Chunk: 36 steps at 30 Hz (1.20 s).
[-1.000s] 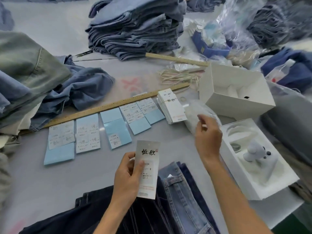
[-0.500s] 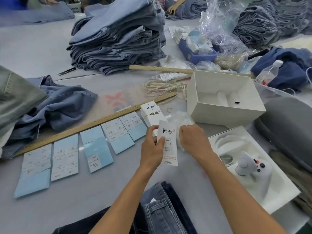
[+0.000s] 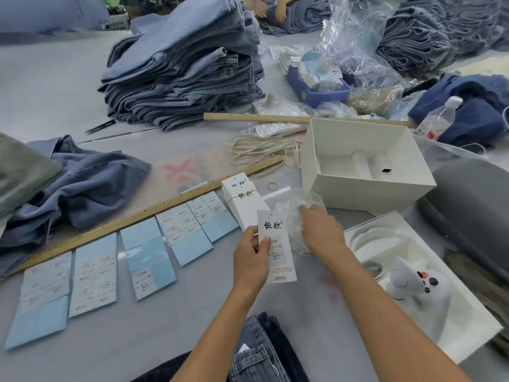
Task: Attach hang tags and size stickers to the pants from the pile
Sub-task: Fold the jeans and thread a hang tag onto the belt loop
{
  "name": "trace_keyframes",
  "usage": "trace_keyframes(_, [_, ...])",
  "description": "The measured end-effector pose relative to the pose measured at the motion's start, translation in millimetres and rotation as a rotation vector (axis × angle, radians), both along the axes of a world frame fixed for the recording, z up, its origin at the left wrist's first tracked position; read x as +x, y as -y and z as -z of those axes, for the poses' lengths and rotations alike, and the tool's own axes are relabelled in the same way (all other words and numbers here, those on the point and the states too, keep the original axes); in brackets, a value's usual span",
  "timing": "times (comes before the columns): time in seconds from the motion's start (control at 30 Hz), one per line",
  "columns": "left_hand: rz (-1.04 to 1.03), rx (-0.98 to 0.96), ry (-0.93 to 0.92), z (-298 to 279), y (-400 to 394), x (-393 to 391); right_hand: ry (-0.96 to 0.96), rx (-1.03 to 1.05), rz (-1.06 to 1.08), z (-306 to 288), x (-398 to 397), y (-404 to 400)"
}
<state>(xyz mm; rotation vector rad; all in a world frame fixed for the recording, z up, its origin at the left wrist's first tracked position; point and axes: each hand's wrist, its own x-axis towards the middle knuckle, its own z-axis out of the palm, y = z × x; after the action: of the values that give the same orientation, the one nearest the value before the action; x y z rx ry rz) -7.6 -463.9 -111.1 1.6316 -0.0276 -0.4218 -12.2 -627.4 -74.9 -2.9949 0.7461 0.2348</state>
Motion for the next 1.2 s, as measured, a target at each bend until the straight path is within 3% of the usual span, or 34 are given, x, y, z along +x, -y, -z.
trace_keyframes(0.33, [-0.007, 0.016, -0.008, 10, -6, -2, 0.243, 0.017, 0.05, 6, -8, 10])
trace_keyframes(0.53, [-0.008, 0.031, -0.011, 11, -11, -3, 0.623, 0.432, 0.214, 2, -8, 12])
trace_keyframes(0.6, [-0.001, 0.034, -0.011, 12, -13, -4, 0.649, 0.598, 0.307, -1, -8, 11])
trace_keyframes(0.77, [0.011, 0.022, -0.015, 9, -18, -7, 0.732, 0.684, 0.387, -13, -6, 17])
trace_keyframes(0.87, [0.018, 0.01, -0.008, 5, -22, -7, 0.917, 0.861, 0.431, -32, -6, 18])
trace_keyframes(1.1, [0.012, -0.041, -0.002, -9, -33, -4, 1.22, 1.06, 0.245, -94, -21, -18])
trace_keyframes(1.2, [0.024, -0.041, 0.01, -17, -41, -4, 1.17, 1.129, 0.215, -103, -25, -44])
